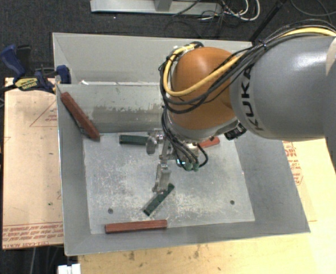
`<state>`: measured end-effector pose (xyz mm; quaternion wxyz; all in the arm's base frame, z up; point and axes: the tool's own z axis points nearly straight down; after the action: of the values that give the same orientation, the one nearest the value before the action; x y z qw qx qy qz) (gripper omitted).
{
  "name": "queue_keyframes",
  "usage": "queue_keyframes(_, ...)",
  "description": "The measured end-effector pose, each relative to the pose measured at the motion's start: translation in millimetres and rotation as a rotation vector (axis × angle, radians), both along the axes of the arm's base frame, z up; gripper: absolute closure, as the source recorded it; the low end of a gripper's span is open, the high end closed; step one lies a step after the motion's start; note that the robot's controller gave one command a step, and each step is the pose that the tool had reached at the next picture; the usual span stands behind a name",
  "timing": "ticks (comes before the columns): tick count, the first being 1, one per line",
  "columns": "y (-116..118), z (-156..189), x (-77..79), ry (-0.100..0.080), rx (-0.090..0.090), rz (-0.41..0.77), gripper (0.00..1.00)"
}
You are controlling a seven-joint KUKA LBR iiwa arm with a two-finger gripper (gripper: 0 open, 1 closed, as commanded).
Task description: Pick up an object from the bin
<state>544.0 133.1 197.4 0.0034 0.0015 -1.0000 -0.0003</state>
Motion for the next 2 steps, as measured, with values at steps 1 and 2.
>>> queue_keyframes(1, -1, 4, 1.7, -0.007, 0.001, -0.002, 0.0)
queue_keyframes(2, -8, -27, -13.6, -0.011, 0.001, 0.103, 0.0)
